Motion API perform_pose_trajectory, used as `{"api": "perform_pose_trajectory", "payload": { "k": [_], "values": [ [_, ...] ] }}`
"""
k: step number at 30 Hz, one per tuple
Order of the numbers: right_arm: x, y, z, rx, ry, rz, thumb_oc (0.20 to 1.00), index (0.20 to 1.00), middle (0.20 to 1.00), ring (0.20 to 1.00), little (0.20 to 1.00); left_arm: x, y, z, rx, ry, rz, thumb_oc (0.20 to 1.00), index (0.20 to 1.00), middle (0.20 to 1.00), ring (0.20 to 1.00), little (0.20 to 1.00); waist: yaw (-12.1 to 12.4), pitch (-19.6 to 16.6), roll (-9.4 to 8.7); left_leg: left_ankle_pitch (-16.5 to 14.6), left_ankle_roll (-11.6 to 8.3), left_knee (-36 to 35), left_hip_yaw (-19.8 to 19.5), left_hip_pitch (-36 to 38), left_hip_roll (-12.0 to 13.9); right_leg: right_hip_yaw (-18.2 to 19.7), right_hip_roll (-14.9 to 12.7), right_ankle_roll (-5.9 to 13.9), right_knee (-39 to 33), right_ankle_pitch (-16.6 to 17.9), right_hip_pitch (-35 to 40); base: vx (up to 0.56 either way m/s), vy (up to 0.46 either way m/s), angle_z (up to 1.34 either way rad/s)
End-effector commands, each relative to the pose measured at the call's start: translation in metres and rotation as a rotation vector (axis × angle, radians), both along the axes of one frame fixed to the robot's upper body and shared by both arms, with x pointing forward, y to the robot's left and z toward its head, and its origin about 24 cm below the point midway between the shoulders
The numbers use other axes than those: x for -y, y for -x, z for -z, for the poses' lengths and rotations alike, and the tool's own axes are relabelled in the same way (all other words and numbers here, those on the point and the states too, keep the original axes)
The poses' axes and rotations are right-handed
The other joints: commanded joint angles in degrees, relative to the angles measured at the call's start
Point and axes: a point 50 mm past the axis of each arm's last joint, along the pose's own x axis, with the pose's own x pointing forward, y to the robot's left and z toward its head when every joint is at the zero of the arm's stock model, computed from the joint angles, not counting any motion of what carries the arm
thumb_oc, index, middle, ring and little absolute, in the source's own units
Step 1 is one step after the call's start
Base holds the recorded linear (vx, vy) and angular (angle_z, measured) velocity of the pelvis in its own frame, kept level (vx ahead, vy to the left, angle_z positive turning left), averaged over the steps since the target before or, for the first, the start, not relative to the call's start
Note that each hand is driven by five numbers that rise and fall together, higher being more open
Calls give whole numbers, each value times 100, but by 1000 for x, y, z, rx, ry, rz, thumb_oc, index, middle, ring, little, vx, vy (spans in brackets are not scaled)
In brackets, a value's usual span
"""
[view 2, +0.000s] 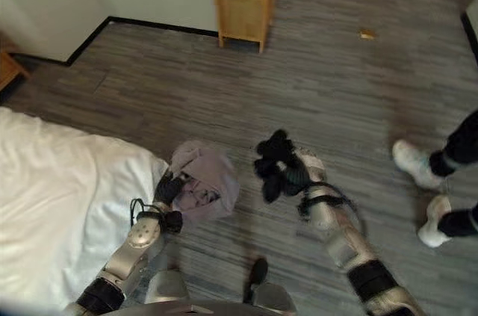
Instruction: Pick up bed clothes into laundry basket.
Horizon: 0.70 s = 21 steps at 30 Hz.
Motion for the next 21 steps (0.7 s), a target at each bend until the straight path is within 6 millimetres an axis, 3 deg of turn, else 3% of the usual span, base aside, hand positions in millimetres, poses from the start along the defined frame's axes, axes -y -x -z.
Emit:
{"api": "perform_pose_trajectory", "payload": {
  "k": [1, 3, 4, 5, 6, 7, 8, 9, 10, 12, 13, 15, 16, 18, 20, 21],
  "values": [
    [-18, -21, -95, 393, 32, -115, 200, 200, 200, 200, 200, 8, -13, -32, 154, 96, 18, 200, 200, 200, 200, 200, 194, 44, 347, 83, 200, -170, 476, -308, -176, -179, 265, 784, 414, -1131, 908, 394, -223, -49],
    [-26, -27, -108, 435, 36, -139, 200, 200, 200, 200, 200, 2, -11, -29, 143, 82, 7, 200, 200, 200, 200, 200, 320, -20, 423, 174, 197, -528, 811, -471, -445, -36, 533, 822, 395, -1289, 1107, 346, -176, -54],
    [-26, -28, -108, 436, 36, -141, 200, 200, 200, 200, 200, 2, -11, -29, 144, 83, 5, 200, 200, 200, 200, 200, 334, -16, 419, 188, 202, -581, 842, -440, -462, -9, 519, 828, 393, -1285, 1106, 401, -163, -91],
    [-30, -30, -117, 466, 41, -156, 200, 200, 200, 200, 200, -5, -7, -27, 133, 70, -14, 200, 200, 200, 200, 200, 453, -118, 491, 275, 239, -1012, 1183, -411, -537, 26, 656, 873, 406, -1404, 1221, 443, -144, -85],
    [-35, -32, -123, 481, 43, -169, 200, 200, 200, 200, 200, -10, -6, -25, 122, 67, -33, 200, 200, 200, 200, 200, 501, -243, 545, 198, 474, -1369, 1234, -222, -665, 13, 717, 903, 468, -1444, 1242, 625, -116, -68],
    [-42, -36, -123, 482, 55, -184, 200, 200, 200, 200, 200, -14, -4, -22, 107, 56, -46, 200, 200, 200, 200, 200, 584, -317, 583, 141, 753, -1628, 1039, -151, -891, 43, 705, 963, 654, -1502, 1217, 560, -90, -49],
    [-44, -36, -120, 481, 51, -188, 200, 200, 200, 200, 200, -19, -3, -21, 104, 49, -62, 200, 200, 200, 200, 200, 764, -384, 516, 147, 881, -1772, 837, -110, -982, 17, 675, 1063, 972, -1351, 1204, 538, -73, -55],
    [-45, -35, -117, 476, 46, -188, 200, 200, 200, 200, 200, -22, -2, -20, 100, 41, -65, 200, 200, 200, 200, 200, 840, -435, 398, 111, 1039, -1883, 755, -53, -1097, 5, 604, 1275, 1380, -1230, 1110, 546, -177, -85],
    [-50, -34, -117, 472, 49, -206, 200, 200, 200, 200, 200, -23, 0, -18, 85, 29, -69, 200, 200, 200, 200, 200, 855, -456, 271, 73, 1193, -1984, 787, 73, -1185, -10, 447, 1723, 2113, -797, 856, 483, -218, -73],
    [-52, -31, -116, 470, 46, -215, 200, 200, 200, 200, 200, -20, -2, -19, 90, 0, -60, 200, 200, 200, 200, 200, 693, -441, 180, 87, 1206, -2116, 585, 339, -1167, -36, 345, 1723, 3304, -165, 313, 396, -252, -30],
    [-49, -28, -117, 475, 41, -210, 200, 200, 200, 200, 200, -20, -4, -21, 101, -17, -64, 200, 200, 200, 200, 200, 525, -409, 216, 40, 1207, -2139, 447, 458, -1139, 31, 370, 1723, 3882, 37, 17, 323, -146, 11],
    [-41, -23, -120, 486, 38, -193, 200, 200, 200, 200, 200, -20, -8, -25, 125, -25, -81, 200, 200, 200, 200, 200, 173, -356, 343, -103, 1218, -2171, 278, 687, -1057, 71, 247, 1723, 4635, -56, -620, 272, -82, 46],
    [-37, -21, -119, 483, 39, -177, 200, 200, 200, 200, 200, -20, -10, -28, 138, -28, -84, 200, 200, 200, 200, 200, 92, -315, 453, 19, 1178, -2173, 334, 741, -916, 72, 170, 1723, 4502, -71, -833, 284, -62, 53],
    [-20, -15, -119, 477, 60, -128, 200, 200, 200, 200, 200, -14, -17, -40, 190, -34, -61, 200, 200, 200, 200, 200, -217, -239, 544, -135, 1125, -2192, -151, 960, -997, 459, 21, 1708, 3992, -568, -1235, 405, -63, 59],
    [-6, -8, -118, 475, 91, -81, 200, 200, 200, 200, 200, -10, -20, -45, 216, -52, -33, 200, 200, 200, 200, 200, -493, -199, 547, -211, 1004, -2192, -573, 1095, -1006, 848, 36, 1374, 3063, -880, -1330, 398, -238, 105],
    [-1, -5, -121, 489, 93, -63, 200, 200, 200, 200, 200, -7, -23, -49, 233, -52, -25, 200, 200, 200, 200, 200, -570, -226, 493, -262, 900, -2192, -660, 1120, -963, 1005, -75, 1267, 2425, -743, -1367, 424, -361, 140]
  ]
}}
